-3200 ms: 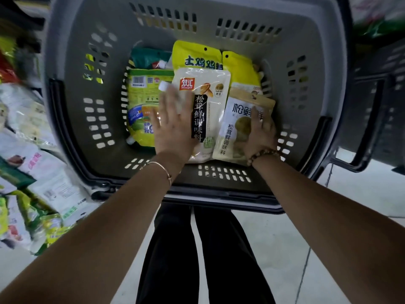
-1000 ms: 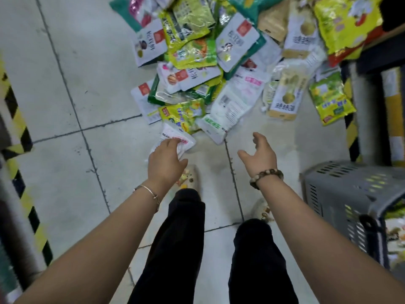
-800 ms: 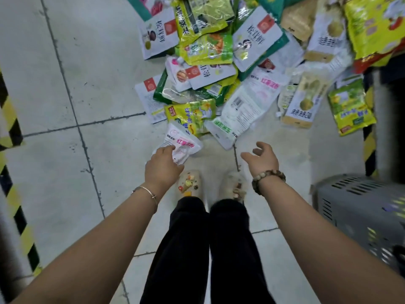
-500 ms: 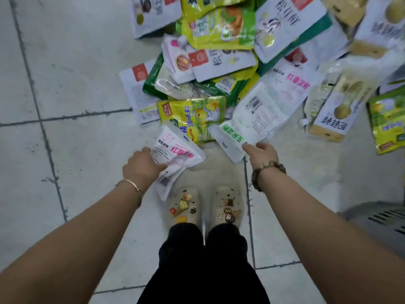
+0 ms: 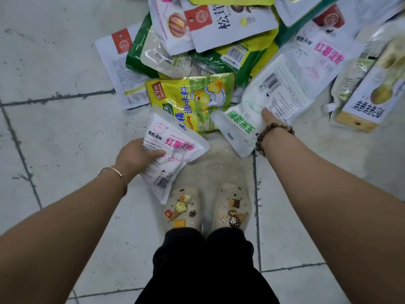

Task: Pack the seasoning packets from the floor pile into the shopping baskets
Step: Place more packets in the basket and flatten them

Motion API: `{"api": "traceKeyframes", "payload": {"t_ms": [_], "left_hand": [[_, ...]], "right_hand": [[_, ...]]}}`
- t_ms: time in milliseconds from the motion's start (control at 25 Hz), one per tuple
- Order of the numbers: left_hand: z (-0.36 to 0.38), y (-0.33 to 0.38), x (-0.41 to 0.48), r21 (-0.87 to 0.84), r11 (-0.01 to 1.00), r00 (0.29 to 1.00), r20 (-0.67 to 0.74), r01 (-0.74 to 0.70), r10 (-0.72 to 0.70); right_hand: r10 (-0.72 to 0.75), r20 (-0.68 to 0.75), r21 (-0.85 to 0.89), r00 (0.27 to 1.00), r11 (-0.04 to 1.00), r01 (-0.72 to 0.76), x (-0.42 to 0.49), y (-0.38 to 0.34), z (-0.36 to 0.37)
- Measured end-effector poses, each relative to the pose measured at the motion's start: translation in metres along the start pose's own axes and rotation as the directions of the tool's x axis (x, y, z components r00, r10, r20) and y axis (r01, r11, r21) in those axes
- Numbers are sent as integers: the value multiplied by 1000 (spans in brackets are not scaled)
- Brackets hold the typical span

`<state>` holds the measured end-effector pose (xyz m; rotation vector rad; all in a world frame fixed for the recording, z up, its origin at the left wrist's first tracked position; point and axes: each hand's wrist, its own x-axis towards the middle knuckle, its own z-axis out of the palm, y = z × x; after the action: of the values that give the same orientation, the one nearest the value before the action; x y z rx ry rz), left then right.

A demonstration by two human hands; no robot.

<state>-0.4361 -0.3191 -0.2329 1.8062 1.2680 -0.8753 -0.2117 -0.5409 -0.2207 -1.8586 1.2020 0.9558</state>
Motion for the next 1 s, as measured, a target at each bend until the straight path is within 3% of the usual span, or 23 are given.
{"api": "traceKeyframes", "payload": {"t_ms": [120, 240, 320, 440, 640, 880, 1000], "left_hand": [[-2, 1, -5, -88, 994, 997, -47, -61, 58], [-3, 6, -12, -19, 993, 992, -54, -118, 116], [-7, 10, -20, 49, 985, 984, -60, -164, 166], [-22, 15, -40, 60, 983, 976, -122, -176, 182], [-56, 44, -101, -38, 978, 966, -173, -203, 194], [-99, 101, -199, -335, 913, 970, -25, -235, 240], [-121, 128, -247, -341, 899, 957, -10, -275, 289]], "right_hand": [[-20, 169, 21, 985, 1000, 17, 5, 5, 2], [16, 87, -63, 996, 998, -11, 0, 5, 1], [17, 40, -7, 999, 1000, -17, -5, 9, -6], [-13, 136, 59, 991, 998, 5, -24, 18, -25], [-201, -1, -133, 979, 971, 200, -99, 29, -76], [-149, 58, 103, 987, 984, 142, -207, 45, -149], [-77, 55, 240, 995, 969, 62, -251, 51, -187]]}}
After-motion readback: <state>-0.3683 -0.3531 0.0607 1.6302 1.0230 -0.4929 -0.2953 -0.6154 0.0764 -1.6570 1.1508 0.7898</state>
